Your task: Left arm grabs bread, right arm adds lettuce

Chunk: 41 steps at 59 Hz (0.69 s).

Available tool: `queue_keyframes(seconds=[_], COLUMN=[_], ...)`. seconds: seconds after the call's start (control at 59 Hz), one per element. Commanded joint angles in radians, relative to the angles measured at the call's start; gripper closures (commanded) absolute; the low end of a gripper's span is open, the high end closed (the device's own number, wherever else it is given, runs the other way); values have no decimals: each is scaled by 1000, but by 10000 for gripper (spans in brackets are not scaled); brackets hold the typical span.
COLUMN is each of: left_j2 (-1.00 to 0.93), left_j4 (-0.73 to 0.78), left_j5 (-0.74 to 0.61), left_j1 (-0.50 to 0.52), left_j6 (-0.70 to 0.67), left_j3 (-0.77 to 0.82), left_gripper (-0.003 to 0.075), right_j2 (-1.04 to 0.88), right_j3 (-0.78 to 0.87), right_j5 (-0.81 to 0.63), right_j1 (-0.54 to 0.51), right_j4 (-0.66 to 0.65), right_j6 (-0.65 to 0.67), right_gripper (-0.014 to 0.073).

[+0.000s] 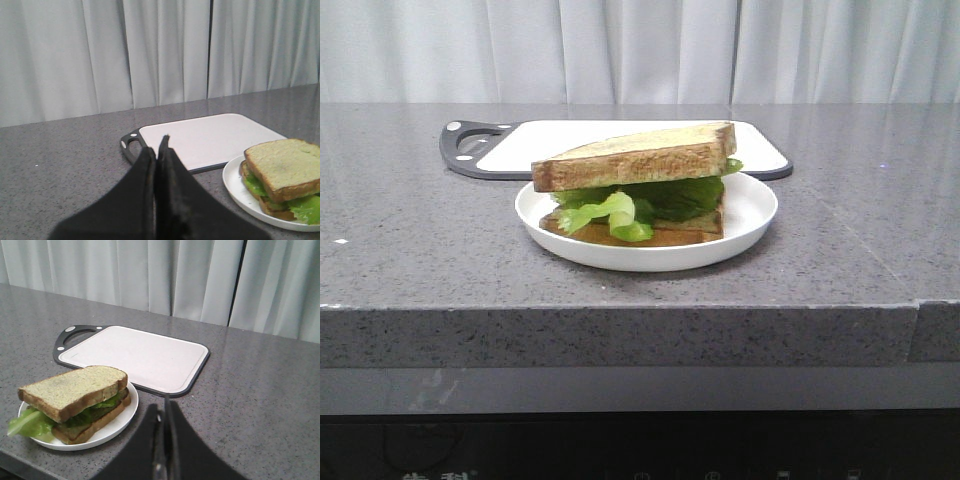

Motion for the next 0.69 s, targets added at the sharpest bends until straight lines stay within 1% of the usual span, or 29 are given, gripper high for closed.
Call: queue_keyframes(seconds=[0.0,0.017,0.034,0.068,0.102,0.136,0.254,0.322,0.559,0.678], left_j2=[7,7,7,7,7,7,3,-20,-212,-209], left_j4=[202,280,330,437,518,563,585,590,581,573], left_j5=[-67,-67,-67,-64,-61,-59,-59,-59,-59,-78], left_j1=[-9,-9,-9,-9,-9,-9,0,23,193,242], left_j6=[-220,-277,-361,-479,-562,-598,-599,-597,-597,-597], left_j3=[-26,-26,-26,-26,-24,-22,-2,24,162,221], left_gripper=[741,741,741,741,741,741,741,741,741,741], right_j2=[10,10,10,10,10,10,10,10,10,10], right_j3=[-25,-25,-25,-25,-25,-25,-25,-25,-25,-25], right_j5=[-83,-83,-83,-83,-83,-83,-83,-83,-83,-82], right_j1=[-5,-5,-5,-5,-5,-5,-5,-5,-5,-5], right_j4=[-9,-9,-9,-9,-9,-9,-9,-9,-9,-9], right_j6=[-1,-1,-1,-1,-1,-1,-1,-1,-1,-1], right_gripper=[651,651,651,651,651,651,651,651,651,651])
